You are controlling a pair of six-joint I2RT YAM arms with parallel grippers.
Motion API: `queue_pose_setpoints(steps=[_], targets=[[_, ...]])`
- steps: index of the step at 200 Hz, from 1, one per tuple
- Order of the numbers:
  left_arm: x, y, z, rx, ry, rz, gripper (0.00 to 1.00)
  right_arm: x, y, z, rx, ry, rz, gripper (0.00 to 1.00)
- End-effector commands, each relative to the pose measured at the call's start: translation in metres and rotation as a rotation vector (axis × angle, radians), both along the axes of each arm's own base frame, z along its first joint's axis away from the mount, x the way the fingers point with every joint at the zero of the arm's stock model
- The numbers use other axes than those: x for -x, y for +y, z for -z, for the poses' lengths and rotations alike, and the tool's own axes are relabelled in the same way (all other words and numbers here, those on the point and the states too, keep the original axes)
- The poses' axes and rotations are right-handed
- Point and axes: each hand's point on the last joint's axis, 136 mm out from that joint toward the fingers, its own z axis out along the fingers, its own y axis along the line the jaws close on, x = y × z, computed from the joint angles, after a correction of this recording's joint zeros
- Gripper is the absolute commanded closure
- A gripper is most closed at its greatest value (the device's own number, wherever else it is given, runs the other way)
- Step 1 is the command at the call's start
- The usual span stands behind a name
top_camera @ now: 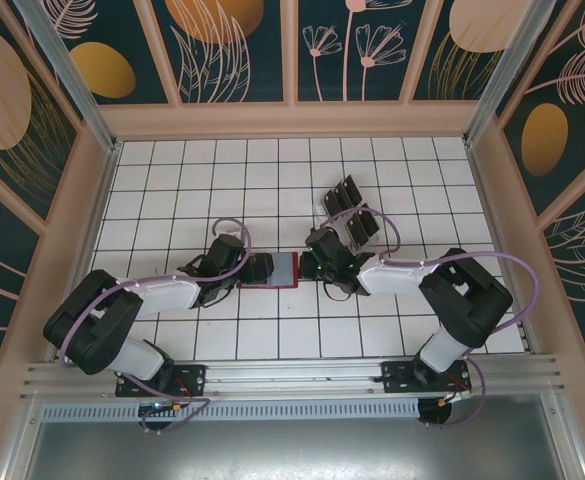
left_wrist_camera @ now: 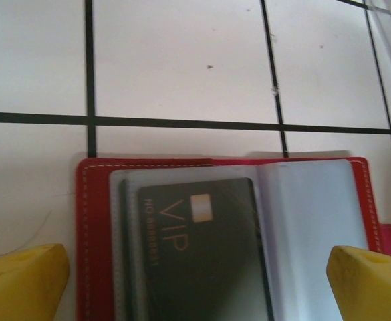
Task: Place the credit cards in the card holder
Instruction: Rotate the card holder at the center of the table, then close the card holder at the center of the table.
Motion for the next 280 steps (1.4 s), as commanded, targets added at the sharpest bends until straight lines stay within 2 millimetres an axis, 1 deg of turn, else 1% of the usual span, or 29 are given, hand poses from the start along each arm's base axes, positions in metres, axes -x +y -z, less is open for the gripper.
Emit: queue_pose_setpoints(steps=[1, 26, 44, 59, 77, 100, 124, 147, 176, 211, 223, 253, 269, 280], targets=[[0.003, -0.009, 0.0, 0.049, 0.004, 0.02, 0.01, 0.002, -0.003, 0.012, 0.0, 0.031, 0.013, 1.0], [0.004, -0.009, 0.0, 0.058, 0.006, 0.018, 0.01, 0.002, -0.002, 0.013, -0.001, 0.035, 0.01, 1.0], [0.005, -0.009, -0.006, 0.072, -0.007, 0.015, 0.01, 0.002, -0.002, 0.014, -0.003, 0.036, 0.011, 1.0], [0.005, -0.011, -0.018, 0.1, -0.03, 0.016, 0.01, 0.002, -0.001, 0.015, -0.004, 0.039, 0.008, 1.0], [0.005, -0.015, -0.038, 0.15, -0.069, 0.02, 0.01, 0.002, 0.0, 0.015, -0.005, 0.038, 0.005, 1.0], [0.006, -0.031, -0.064, 0.23, -0.108, 0.053, 0.01, 0.001, 0.001, 0.014, -0.008, 0.036, 0.003, 1.0], [0.01, -0.055, -0.076, 0.288, -0.112, 0.097, 0.01, -0.002, -0.001, 0.009, -0.016, 0.026, 0.01, 1.0], [0.012, -0.073, -0.077, 0.311, -0.103, 0.124, 0.02, -0.005, -0.008, 0.0, -0.03, 0.011, 0.033, 1.0], [0.014, -0.089, -0.074, 0.324, -0.093, 0.147, 0.01, -0.007, -0.02, -0.01, -0.047, -0.006, 0.065, 1.0], [0.015, -0.104, -0.079, 0.338, -0.098, 0.165, 0.01, -0.005, -0.04, -0.009, -0.055, 0.0, 0.11, 1.0], [0.015, -0.11, -0.083, 0.346, -0.103, 0.174, 0.02, -0.004, -0.047, -0.01, -0.071, -0.002, 0.129, 1.0], [0.017, -0.13, -0.095, 0.351, -0.121, 0.208, 0.02, 0.0, -0.058, -0.005, -0.096, 0.012, 0.159, 1.0], [0.019, -0.14, -0.091, 0.346, -0.108, 0.224, 0.01, 0.002, -0.06, -0.003, -0.095, 0.015, 0.162, 1.0], [0.02, -0.145, -0.084, 0.342, -0.094, 0.232, 0.01, 0.003, -0.063, -0.001, -0.093, 0.016, 0.165, 1.0]])
